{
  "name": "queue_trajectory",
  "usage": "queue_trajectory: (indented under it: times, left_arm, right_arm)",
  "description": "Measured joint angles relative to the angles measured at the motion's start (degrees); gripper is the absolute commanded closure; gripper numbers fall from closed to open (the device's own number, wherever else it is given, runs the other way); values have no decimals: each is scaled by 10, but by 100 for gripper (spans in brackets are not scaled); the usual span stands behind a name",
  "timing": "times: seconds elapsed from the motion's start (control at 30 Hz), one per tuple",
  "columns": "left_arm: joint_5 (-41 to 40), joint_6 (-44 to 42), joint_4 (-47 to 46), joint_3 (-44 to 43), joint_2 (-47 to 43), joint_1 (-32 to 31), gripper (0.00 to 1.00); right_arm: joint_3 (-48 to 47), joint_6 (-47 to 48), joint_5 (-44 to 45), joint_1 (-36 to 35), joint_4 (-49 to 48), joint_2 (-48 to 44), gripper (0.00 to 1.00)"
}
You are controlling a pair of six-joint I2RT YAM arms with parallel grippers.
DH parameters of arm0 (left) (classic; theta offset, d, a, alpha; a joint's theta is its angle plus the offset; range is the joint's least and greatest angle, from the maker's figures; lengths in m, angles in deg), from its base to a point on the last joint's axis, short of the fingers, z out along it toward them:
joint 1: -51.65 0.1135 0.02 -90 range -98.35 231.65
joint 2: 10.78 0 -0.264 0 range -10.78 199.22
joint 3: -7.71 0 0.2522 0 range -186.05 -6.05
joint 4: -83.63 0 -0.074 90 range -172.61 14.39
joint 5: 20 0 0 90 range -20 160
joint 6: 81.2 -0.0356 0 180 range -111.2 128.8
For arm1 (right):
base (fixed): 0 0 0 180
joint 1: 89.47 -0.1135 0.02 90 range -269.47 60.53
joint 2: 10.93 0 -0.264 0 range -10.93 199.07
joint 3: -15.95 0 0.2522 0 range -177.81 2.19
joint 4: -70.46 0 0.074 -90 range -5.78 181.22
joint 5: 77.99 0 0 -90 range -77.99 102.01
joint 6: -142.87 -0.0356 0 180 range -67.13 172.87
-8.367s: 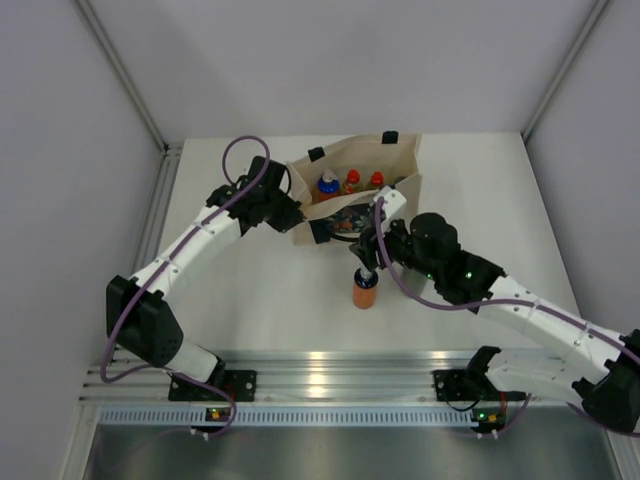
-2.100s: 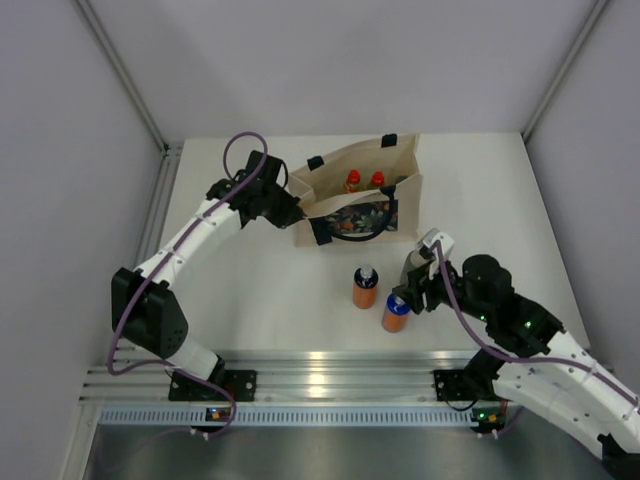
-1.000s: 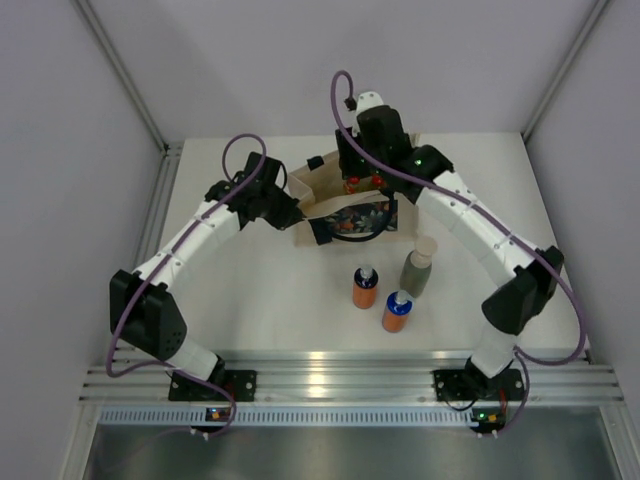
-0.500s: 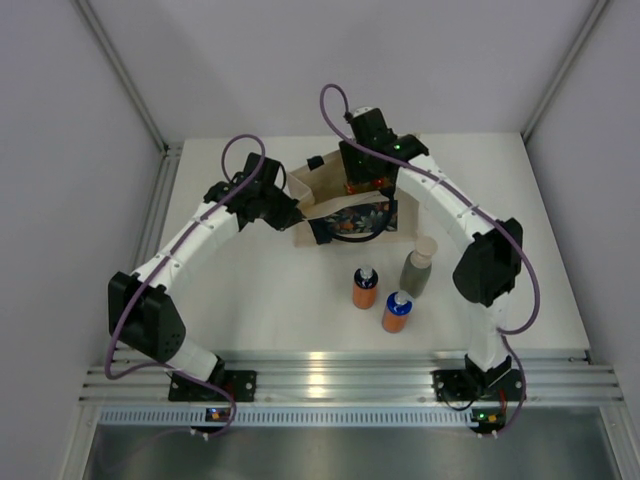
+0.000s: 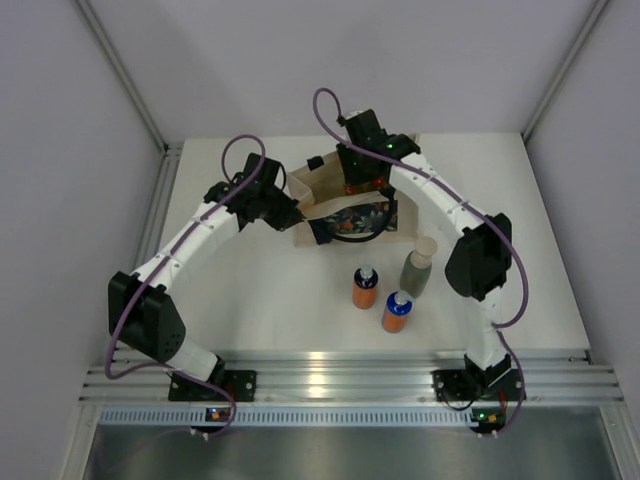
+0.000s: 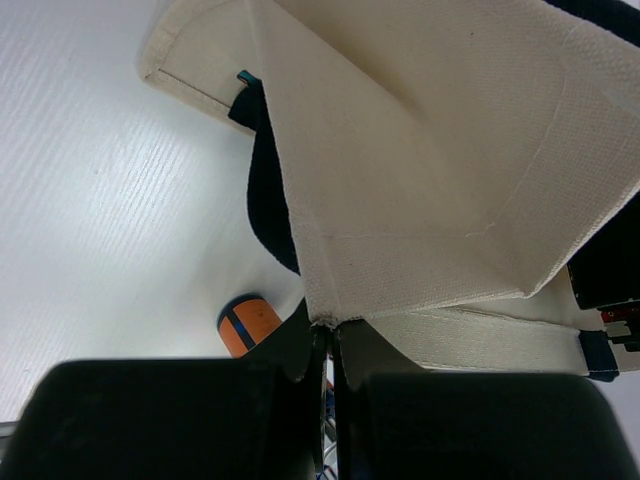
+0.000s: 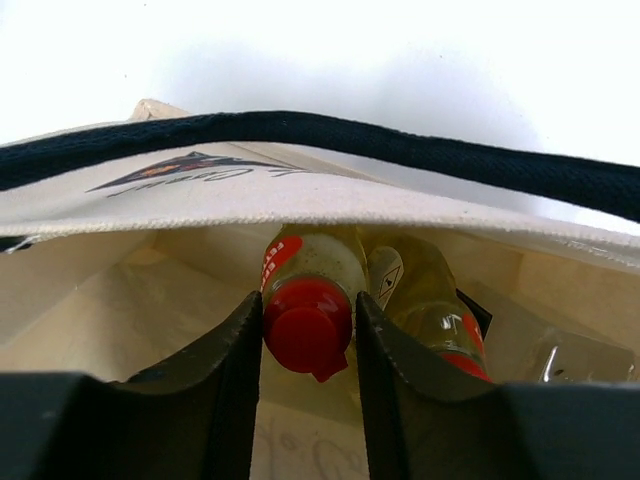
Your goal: Take the personal care products out of the canvas bag
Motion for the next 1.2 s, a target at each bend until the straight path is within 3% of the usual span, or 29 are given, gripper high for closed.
queue_trajectory:
  times: [0.17,0.27,1.2]
  left_arm:
    - [1,-2,0,0,0,0,100]
    - [1,-2,0,0,0,0,100]
    - [1,-2,0,0,0,0,100]
  right_arm:
    - [-9,2,-1,0,-2,0,94]
    - [-10,4,-2,0,0,0,100]
    - [-15,14,-9,-2,27,-11,100]
